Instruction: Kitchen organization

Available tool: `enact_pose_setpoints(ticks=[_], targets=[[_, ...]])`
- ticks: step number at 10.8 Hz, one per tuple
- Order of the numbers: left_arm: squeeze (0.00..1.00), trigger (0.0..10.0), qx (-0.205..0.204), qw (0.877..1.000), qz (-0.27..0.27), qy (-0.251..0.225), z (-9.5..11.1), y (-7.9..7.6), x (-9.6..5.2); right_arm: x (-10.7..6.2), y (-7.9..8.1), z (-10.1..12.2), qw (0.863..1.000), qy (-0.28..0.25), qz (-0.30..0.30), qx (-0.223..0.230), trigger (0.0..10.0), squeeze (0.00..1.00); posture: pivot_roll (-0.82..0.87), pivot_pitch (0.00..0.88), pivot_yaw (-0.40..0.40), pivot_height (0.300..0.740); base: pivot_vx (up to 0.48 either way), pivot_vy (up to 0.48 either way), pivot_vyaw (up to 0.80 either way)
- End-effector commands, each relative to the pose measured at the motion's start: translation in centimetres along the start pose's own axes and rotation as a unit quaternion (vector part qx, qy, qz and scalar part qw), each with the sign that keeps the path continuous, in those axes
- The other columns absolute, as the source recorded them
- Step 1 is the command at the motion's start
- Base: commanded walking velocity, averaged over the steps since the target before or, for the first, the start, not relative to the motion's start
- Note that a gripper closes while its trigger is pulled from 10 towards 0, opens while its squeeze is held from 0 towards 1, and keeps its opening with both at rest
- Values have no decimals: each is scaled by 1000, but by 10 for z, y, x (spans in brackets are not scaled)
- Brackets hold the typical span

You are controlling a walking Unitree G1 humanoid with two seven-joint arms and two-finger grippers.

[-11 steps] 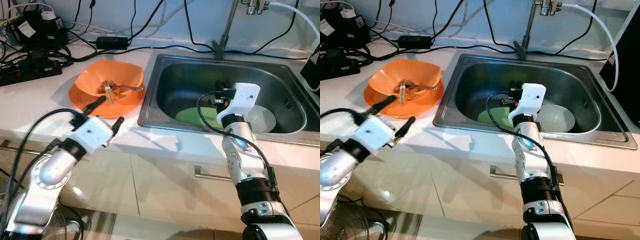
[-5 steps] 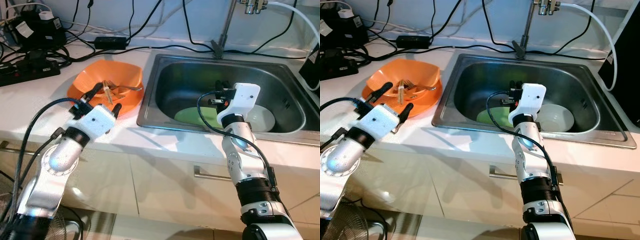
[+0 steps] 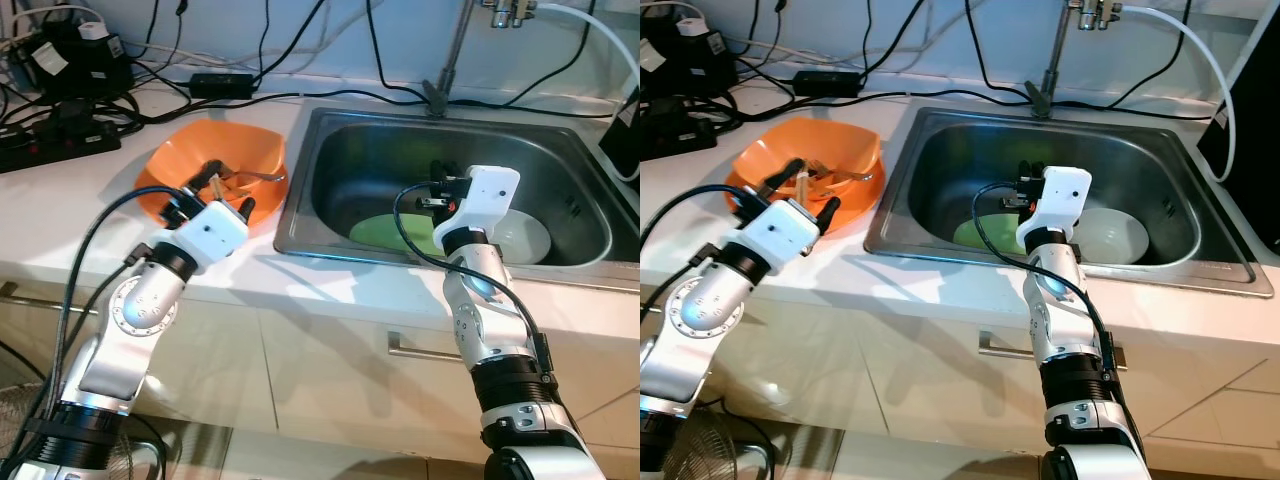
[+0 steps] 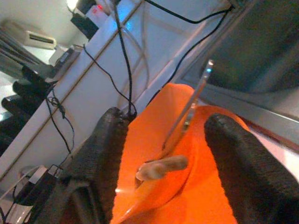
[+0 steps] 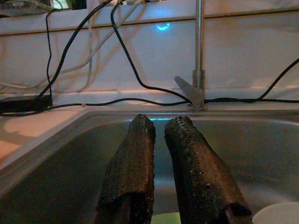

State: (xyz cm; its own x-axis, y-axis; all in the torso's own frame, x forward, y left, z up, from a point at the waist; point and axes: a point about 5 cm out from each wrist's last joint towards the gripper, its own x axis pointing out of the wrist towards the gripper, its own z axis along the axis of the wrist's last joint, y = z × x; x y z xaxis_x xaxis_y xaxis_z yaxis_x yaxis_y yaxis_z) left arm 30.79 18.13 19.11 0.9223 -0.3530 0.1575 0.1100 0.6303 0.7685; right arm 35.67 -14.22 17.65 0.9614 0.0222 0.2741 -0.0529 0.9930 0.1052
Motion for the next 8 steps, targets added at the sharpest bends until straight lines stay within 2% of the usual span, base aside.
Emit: enact_pose_setpoints(ticks=[1,5,6,7,8], targets=[[0,0,11,1000,0,-3,1,2,2,3,1,2,1000,-3,0,2,10000,0,219,60,-14,740,0,0,0],[0,0,27,1000,4,-5,1,6,0,4,2,3,1000,-3,1,3,10000,0,223,57,-19,740,0,0,0],[0,784,30,1000,5,-4,1,6,0,4,1,3,1000,-3,1,2,10000,0,222,57,-19,740,0,0,0],[0,10000,35,999,8,-4,1,8,-2,4,1,3,1000,-3,2,2,10000,0,223,59,-22,740,0,0,0],[0,10000,41,999,8,-2,2,9,-4,4,2,4,1000,-4,3,2,10000,0,226,58,-24,740,0,0,0]])
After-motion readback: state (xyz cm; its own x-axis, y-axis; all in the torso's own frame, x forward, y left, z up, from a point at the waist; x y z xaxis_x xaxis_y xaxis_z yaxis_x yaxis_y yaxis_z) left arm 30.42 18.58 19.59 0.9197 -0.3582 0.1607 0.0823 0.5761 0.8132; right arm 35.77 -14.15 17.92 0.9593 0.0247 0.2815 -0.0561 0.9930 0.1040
